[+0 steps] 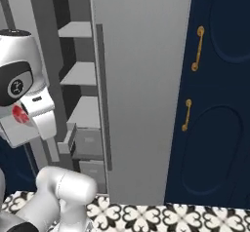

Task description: Take the meat container that has the steak and place it on the second highest rack of the freezer. Then take the vegetable container that has the carrot and avocado and place it on the highest rack of the freezer.

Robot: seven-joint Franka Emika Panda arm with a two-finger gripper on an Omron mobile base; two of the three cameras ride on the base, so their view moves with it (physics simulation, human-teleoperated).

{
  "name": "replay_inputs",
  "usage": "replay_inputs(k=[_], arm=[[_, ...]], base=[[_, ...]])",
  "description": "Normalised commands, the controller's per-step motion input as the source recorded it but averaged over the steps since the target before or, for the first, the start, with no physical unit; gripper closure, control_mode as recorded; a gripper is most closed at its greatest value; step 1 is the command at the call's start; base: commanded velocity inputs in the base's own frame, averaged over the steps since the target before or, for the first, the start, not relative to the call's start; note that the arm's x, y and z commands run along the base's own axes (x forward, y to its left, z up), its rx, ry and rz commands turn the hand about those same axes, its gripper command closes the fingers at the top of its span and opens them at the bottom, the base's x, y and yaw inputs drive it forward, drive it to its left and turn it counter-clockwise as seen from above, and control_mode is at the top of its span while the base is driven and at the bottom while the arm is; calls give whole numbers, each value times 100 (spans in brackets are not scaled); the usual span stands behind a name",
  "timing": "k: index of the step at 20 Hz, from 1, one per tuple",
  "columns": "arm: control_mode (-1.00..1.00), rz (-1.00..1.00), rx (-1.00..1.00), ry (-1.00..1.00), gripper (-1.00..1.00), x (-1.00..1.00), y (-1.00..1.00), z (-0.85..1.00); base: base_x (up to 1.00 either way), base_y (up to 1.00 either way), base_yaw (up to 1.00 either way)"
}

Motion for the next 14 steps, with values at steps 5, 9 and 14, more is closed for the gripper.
replay_inputs(k=[5,9,14], arm=[[100,0,0,0,100,0,0,0],[100,0,0,0,100,0,0,0],[100,0,0,0,100,0,0,0]], base=[[13,-64,46],[31,-70,49],[48,-54,49]])
